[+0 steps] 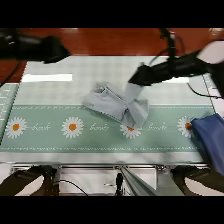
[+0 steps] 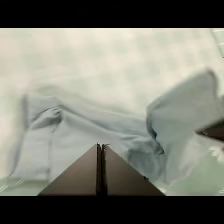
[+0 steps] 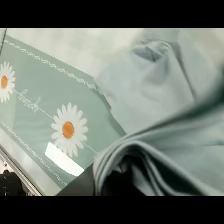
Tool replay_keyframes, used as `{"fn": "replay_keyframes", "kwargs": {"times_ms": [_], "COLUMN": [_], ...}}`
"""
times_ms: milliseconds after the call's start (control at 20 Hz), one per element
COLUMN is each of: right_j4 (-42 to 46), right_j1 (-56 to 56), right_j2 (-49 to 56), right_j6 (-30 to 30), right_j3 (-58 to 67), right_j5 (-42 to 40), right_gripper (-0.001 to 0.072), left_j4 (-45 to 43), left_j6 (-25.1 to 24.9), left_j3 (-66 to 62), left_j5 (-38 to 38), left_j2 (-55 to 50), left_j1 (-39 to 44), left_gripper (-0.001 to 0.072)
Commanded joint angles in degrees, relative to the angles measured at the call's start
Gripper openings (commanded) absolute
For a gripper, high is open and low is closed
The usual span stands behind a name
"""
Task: Fold the shirts.
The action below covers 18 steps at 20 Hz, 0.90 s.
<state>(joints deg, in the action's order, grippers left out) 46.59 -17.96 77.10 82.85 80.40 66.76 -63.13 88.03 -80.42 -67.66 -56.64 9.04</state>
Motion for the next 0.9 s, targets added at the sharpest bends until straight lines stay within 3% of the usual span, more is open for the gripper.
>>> {"fn": "replay_keyframes", "kwargs": {"times_ms": [0,200,250,300,350,450,600,700,750,850], "right_j4": [-1.5,-3.0,-4.2,-4.9,-5.6,-7.2,-7.0,1.1,8.5,20.3], "right_j1": [-7.5,-10.9,-11.7,-11.9,-11.5,-7.8,2.9,9.9,12.4,16.5], "right_j2": [16.4,28.9,31.0,32.3,32.7,31.9,27.2,20.8,16.4,3.6], "right_j6": [1.3,4.2,3.9,3.7,3.7,3.5,0.4,-2.3,-2.9,-1.2], "right_j3": [11.8,20.2,21.0,21.3,21.3,22.3,25.2,24.5,21.8,7.2], "right_j5": [-2.8,-3.0,-4.4,-5.8,-6.8,-3.9,12.6,24.5,26.7,18.0], "right_gripper": [0.0019,0.0026,0.0221,0.0561,0.0629,0.0629,0.0629,0.0629,0.0629,0.0628], "left_j4": [-5.5,-5.3,-4.6,-3.7,-2.3,-0.8,-0.7,-0.7,-0.7,-0.7], "left_j6": [0.2,5.9,6.4,6.4,6.4,6.4,6.4,6.4,6.4,6.4], "left_j3": [13.6,27.7,30.4,32.5,34.3,37.3,40.1,41.1,41.6,42.5], "left_j5": [-1.2,-0.3,-0.1,0.2,1.0,3.5,6.4,6.7,6.8,7.7], "left_j2": [18.2,28.4,29.2,29.3,29.0,28.2,26.9,26.0,25.6,25.4], "left_j1": [-4.8,-5.1,-5.1,-5.1,-5.1,-5.1,-5.1,-5.1,-5.1,-5.1], "left_gripper": [0.0038,0.0037,0.0038,0.0038,0.0038,0.0037,0.0038,0.0038,0.0038,0.0037]}}
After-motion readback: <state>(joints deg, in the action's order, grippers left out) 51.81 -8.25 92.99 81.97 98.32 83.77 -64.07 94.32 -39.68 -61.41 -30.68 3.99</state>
